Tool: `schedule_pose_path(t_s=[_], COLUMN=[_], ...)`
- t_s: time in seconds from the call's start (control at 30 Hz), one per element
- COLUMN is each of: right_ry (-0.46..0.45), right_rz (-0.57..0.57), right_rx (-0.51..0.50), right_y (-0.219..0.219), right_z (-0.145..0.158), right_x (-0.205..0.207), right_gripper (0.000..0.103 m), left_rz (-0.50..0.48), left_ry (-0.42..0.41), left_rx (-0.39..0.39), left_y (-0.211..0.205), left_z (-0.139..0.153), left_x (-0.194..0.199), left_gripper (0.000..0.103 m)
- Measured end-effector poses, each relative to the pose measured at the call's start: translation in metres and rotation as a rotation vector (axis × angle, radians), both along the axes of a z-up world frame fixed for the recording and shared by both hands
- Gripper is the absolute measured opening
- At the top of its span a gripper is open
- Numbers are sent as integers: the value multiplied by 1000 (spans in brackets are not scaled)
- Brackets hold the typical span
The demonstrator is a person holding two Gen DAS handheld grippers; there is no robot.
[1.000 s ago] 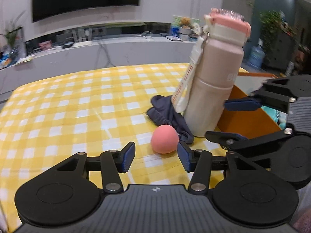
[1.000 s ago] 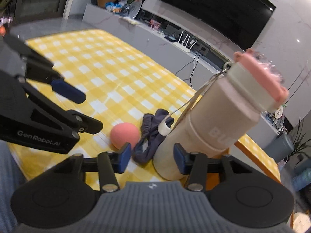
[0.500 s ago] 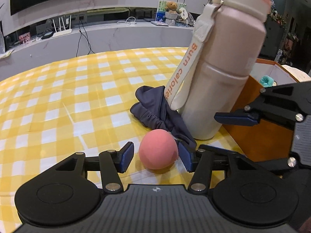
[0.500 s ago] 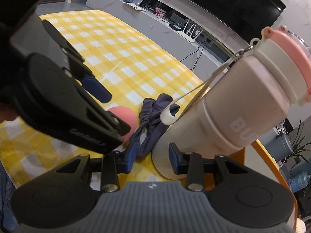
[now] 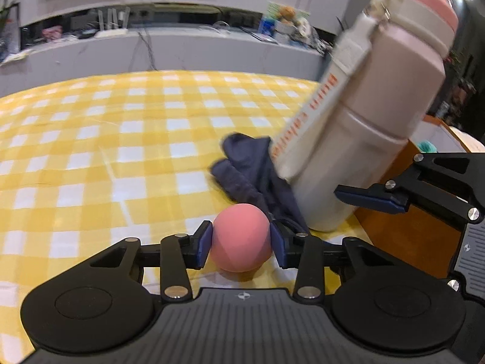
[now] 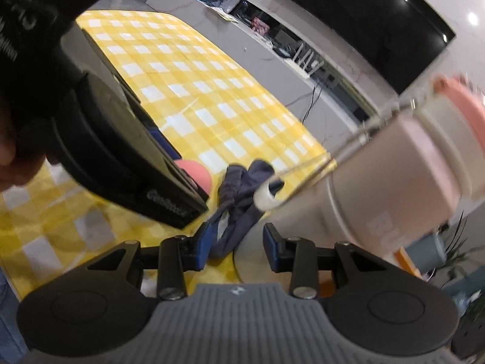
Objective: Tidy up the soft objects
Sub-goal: 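Grasp the pink foam ball with the left tool while the right tool grasps the navy cloth, then lift the navy cloth with the right tool while the left tool holds the pink ball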
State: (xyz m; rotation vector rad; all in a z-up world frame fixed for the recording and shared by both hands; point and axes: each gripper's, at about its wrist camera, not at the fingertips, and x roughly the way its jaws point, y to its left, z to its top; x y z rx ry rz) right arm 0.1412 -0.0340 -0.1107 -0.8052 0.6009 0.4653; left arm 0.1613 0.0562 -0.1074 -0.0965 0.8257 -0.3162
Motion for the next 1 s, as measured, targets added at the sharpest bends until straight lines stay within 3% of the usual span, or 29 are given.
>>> schedule_pose_path(t_s=[0.2, 0.63, 1.0], right_ry=[-65, -146, -97], right_rz=[15, -117, -163], right_rx=[-55, -85, -111], right_y=[27, 66, 67], right_z=[-4, -23, -39], right_x=[5, 47, 64], right_gripper=[36, 36, 36], left_rz=[104, 211, 261], left_ry=[6, 12, 10], left_rx=[13, 71, 19], left_y=[30, 63, 81], left_z=[6, 5, -1], left_x=[-3, 13, 10], left_gripper=[46, 46, 46])
